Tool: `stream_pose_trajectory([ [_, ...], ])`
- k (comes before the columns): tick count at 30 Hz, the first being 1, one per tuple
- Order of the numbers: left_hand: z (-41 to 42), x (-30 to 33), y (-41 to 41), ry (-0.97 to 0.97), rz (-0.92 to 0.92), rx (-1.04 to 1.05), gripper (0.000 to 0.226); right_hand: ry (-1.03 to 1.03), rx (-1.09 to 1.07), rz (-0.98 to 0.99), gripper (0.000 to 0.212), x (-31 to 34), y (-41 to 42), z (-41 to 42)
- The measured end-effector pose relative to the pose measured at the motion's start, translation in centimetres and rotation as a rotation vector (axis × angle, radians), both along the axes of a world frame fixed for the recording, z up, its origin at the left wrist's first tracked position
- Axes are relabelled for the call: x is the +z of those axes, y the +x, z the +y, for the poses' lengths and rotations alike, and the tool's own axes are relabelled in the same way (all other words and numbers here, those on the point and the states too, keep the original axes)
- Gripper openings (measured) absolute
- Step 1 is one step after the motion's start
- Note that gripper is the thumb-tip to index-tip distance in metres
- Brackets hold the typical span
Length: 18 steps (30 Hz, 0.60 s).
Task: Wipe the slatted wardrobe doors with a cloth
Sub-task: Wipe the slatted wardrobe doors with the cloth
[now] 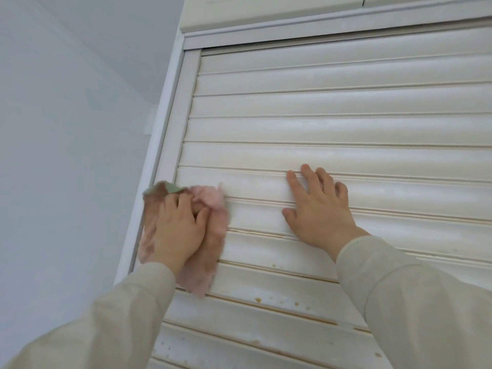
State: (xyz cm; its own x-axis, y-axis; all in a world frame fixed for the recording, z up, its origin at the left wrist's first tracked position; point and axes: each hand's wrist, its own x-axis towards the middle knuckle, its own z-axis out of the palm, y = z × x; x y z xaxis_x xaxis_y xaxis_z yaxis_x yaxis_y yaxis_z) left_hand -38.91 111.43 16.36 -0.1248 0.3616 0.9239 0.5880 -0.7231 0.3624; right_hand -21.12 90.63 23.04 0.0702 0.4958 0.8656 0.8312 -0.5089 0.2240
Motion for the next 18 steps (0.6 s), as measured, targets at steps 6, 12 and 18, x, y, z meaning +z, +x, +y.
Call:
stream_pose_trajectory([
  [6, -5.2, 0.4, 3.7, 0.248, 0.242, -0.066, 0.046, -0.004, 0.017, 0.030, 0.076, 0.4, -0.3, 0.2],
  [12, -5.4, 0.0, 4.0, 0.236, 0.195, -0.168, 0.050, -0.035, -0.002, -0.033, 0.083, 0.3, 0.3, -1.3],
  [18, -2.5, 0.1, 1.8, 0.118, 0.167, -0.082, 0.053, -0.054, -0.090, -0.058, 0.089, -0.2, 4.2, -4.5],
])
